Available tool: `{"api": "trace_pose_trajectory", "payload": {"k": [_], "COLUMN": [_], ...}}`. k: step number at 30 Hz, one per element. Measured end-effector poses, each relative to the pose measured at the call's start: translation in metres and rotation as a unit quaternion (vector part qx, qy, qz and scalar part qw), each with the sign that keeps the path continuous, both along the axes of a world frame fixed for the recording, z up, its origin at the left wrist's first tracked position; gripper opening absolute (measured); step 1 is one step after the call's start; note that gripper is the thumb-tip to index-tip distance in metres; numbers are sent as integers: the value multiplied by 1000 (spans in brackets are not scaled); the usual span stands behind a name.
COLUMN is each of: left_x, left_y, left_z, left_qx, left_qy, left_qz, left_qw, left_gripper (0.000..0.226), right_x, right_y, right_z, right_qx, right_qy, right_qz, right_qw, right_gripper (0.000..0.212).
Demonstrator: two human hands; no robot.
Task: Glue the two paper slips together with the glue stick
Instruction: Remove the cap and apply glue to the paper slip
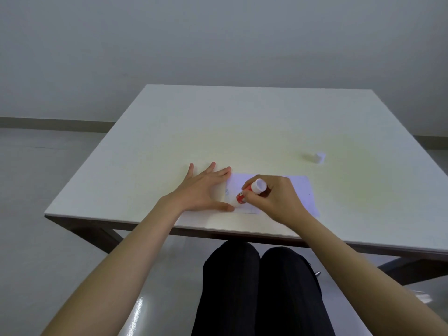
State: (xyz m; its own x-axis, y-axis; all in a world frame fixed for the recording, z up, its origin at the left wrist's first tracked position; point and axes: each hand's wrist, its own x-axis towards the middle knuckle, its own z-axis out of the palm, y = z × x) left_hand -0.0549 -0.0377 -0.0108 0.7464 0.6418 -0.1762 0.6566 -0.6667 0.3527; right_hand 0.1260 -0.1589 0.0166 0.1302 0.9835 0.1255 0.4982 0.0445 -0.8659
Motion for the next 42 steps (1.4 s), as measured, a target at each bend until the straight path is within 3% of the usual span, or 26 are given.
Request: {"api": "trace_pose_trajectory", "payload": {"k": [5,10,16,22,26,28,30,34,36,38,42], "left_x": [1,1,0,0,0,0,1,-1,-1,3,21], "left_y": [2,2,2,1,-1,-3,-5,-9,-11,-14,-21], "left_z": [-1,-3,-2,-2,0,2,3,4,8,18,50], "left_qx": [-1,2,-6,-12,-18,-25,-30,-52,-75,-93,-102], "left_qy": [8,7,6,1,-10,-23,-36,-57,-84,-179,-409], "left_qz": [-1,2,0,6,11,14,15,29,46,87,159], "left_qw": [1000,1000,1000,1000,1000,999,999,997,993,976,893], "left_gripper": [104,109,104,106,106,105,102,101,97,85,40], "right_x": [20,14,32,31,37,39,38,31,24,16,-6], "right_y": [9,-10,5,-11,-3,-2,-1,0,1,2,9], "right_z": [6,1,5,5,14,20,25,25,22,20,20], "right_qx": [-1,-19,-14,-46,-14,-3,-17,-117,-134,-141,-143], "right_qy": [23,11,31,12,53,120,257,553,614,656,697], "right_qz": [-114,-18,-125,-53,-147,-173,-181,-183,-146,-110,-62], "right_qw": [993,1000,992,997,988,978,949,805,764,734,700], "right_gripper": [12,16,17,18,18,15,13,12,14,16,21]}}
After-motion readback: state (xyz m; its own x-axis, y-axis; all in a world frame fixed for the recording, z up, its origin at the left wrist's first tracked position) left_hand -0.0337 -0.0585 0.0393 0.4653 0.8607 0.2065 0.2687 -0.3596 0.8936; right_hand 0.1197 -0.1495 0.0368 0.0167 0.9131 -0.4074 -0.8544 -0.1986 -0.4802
